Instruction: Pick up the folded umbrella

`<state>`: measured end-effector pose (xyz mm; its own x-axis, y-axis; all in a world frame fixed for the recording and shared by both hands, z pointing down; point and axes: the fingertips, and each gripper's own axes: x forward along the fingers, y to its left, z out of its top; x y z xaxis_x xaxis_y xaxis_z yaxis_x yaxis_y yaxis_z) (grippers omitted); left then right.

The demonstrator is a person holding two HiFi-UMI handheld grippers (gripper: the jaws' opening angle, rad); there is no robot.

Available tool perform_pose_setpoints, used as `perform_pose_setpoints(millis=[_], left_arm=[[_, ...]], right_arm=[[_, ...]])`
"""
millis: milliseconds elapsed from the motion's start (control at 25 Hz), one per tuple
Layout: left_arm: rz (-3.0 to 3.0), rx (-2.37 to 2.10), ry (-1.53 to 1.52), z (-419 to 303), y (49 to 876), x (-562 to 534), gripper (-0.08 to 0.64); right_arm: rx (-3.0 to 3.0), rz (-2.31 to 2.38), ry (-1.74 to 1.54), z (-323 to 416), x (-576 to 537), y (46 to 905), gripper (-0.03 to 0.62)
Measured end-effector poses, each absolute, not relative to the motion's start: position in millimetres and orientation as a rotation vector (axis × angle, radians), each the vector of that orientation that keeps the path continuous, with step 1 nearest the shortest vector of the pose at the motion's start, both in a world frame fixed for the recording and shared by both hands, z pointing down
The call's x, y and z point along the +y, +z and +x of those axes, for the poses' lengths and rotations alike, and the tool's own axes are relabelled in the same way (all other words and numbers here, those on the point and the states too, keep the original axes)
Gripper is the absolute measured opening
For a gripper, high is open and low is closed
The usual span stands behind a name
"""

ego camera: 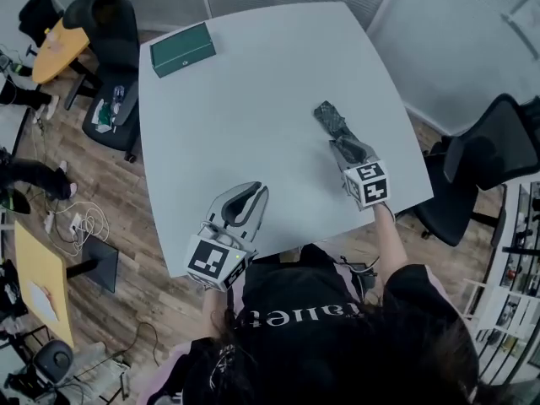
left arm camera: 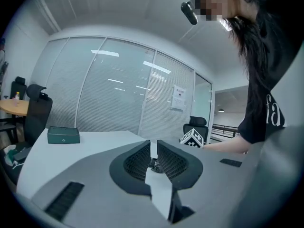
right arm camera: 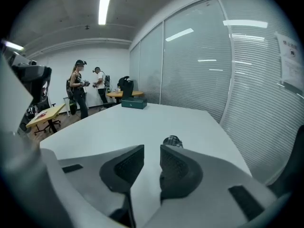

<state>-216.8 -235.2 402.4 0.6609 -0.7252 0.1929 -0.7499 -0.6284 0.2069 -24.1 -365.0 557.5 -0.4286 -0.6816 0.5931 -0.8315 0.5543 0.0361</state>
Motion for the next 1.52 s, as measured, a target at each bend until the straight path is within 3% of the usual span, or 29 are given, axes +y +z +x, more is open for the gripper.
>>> perform_pose_setpoints(millis=[240,440,560,1280,1520], left_arm=[[2.633,-1.109,0.148,-209.7,410.6,-248.2,0.058],[2.637,-1.091,0.177,-212.3,413.3,-260.2,0.060],[2.630,-1.106,0.199,-216.9,415.9,-263.5,0.060],[2.548,-1.187,0.287,-225.7,431.2,-258.0,0.060],[2.520,-1.228,0.292,-226.0,431.4,-247.1,0.060]], right_arm=[[-2.140,1.265,0.505,11.9,-402.1,597.8,0.163],[-2.042,1.187,0.556,26.2,-424.1,637.1,0.273],[-1.997,1.119,0.541,30.3,-433.9,654.3,0.297],[-1.921,1.065,0.456,27.4,-443.7,700.0,0.301],[-1.912,1.115,0.553,28.2,-436.5,692.2,0.247]])
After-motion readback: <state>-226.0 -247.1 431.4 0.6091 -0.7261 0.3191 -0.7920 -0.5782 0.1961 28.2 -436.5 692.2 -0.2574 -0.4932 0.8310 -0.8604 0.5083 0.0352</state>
